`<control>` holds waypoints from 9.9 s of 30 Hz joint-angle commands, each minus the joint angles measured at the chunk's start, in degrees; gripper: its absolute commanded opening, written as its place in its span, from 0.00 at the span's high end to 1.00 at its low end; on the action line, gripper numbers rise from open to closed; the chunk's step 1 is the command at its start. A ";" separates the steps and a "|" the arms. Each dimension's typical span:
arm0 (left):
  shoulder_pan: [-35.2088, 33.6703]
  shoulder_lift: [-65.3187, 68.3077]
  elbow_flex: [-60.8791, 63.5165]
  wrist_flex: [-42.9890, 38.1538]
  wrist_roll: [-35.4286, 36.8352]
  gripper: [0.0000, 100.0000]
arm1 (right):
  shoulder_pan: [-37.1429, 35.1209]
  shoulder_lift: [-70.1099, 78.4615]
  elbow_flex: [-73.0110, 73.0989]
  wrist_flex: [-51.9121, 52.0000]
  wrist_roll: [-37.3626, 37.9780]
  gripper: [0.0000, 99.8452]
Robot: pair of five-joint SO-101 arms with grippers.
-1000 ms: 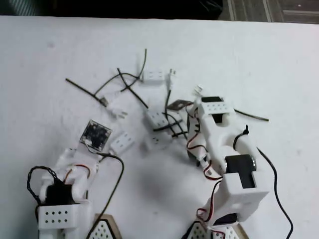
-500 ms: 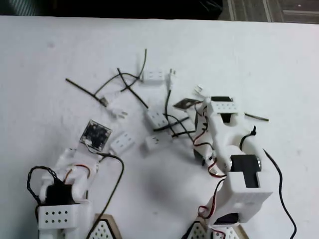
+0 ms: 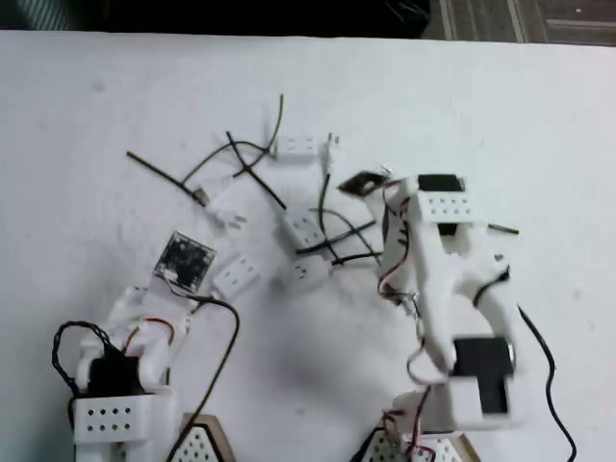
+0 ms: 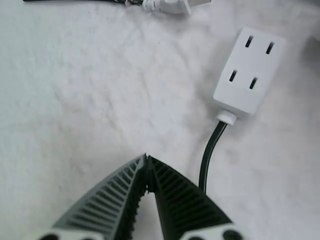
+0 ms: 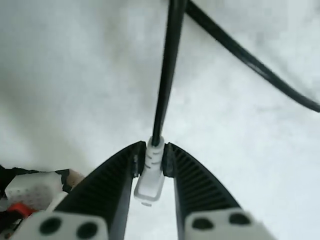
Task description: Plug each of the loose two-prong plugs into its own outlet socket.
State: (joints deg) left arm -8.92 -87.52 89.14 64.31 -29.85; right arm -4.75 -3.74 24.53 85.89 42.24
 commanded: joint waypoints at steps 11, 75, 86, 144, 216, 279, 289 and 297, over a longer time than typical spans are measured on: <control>-0.31 -0.48 -0.35 -0.97 -0.26 0.98 | -19.91 -34.68 13.19 -8.75 -24.26 0.98; -19.03 -0.48 -5.19 -5.01 6.86 0.97 | -40.40 -11.65 47.21 -114.86 -36.48 0.98; -19.03 -0.48 -5.19 -5.01 6.86 0.97 | -39.78 -10.15 45.19 -114.59 -35.96 0.98; -16.57 -0.48 -4.40 -5.19 6.77 0.97 | -41.63 -13.85 44.92 -105.54 -38.24 0.98; -16.57 -0.48 -4.31 -5.10 6.77 0.97 | -40.22 -2.59 43.16 -106.77 -38.95 0.98; -16.40 -0.48 -4.31 -5.27 6.77 0.97 | -39.87 -9.27 28.66 -54.02 -38.95 0.98; -16.31 -0.48 -4.31 -5.36 6.77 0.97 | -40.13 -4.53 23.12 -48.75 -38.95 0.98; -16.31 -0.48 -4.31 -5.36 6.77 0.97 | -40.22 5.32 13.36 -42.59 -39.03 0.98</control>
State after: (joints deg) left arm -25.63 -87.52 85.98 59.91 -23.69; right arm -44.84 -1.89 38.33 39.47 3.03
